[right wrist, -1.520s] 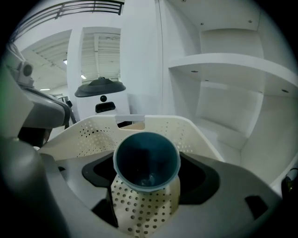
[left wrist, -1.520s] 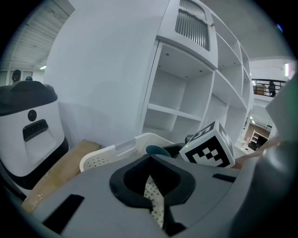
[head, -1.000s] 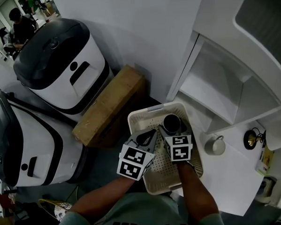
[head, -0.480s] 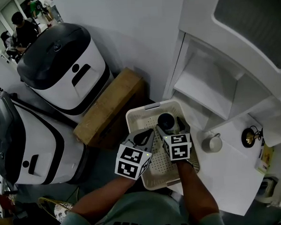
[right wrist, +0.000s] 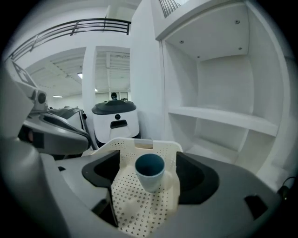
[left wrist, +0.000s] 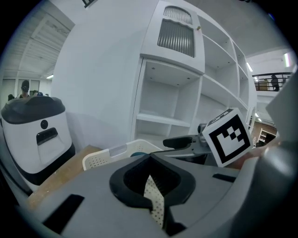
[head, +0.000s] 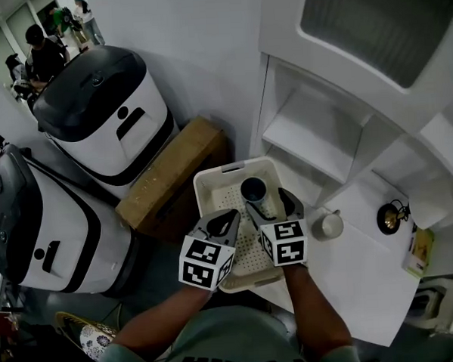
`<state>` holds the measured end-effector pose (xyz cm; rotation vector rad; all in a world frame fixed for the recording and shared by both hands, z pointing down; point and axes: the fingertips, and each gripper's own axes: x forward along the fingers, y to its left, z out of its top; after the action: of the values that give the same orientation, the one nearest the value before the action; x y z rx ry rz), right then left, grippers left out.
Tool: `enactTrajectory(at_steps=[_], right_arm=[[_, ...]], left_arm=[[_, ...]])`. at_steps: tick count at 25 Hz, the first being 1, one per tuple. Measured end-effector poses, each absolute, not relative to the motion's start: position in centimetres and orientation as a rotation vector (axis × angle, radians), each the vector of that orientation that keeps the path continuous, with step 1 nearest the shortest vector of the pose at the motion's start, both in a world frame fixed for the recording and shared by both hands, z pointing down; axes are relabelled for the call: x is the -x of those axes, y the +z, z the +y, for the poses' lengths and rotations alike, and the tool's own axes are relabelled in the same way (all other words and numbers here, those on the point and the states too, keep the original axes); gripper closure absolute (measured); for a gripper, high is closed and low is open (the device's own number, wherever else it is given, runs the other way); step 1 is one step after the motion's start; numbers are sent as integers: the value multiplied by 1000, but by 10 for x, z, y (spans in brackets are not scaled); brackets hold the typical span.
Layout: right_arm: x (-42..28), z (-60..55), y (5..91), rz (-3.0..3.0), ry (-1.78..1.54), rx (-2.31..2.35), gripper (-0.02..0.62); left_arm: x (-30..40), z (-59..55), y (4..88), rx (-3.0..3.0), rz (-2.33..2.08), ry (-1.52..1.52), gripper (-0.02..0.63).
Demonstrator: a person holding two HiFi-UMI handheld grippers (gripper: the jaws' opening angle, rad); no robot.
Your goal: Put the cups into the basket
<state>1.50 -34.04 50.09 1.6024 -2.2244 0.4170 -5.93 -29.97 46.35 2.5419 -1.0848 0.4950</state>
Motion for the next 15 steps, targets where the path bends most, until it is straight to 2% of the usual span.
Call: enactTrajectory(at_steps=[7,8,10,15], right_arm=[[-23,-290,462,-2338,385,-1578,232],[-25,-281,456,-2351,376,-1582,264],[-31,-261,445,-2368,351,-1597,374],[-54,-216,431,-2372,312,-1612,535]], left_arm=[[43,-261,448,-2561,-1119,459,603],[40,-255,445,-2566,-1125,453,603],[34,-242,440,-2576,-1137,437,603],[12,-209,431,-2600,-1148,409,603]])
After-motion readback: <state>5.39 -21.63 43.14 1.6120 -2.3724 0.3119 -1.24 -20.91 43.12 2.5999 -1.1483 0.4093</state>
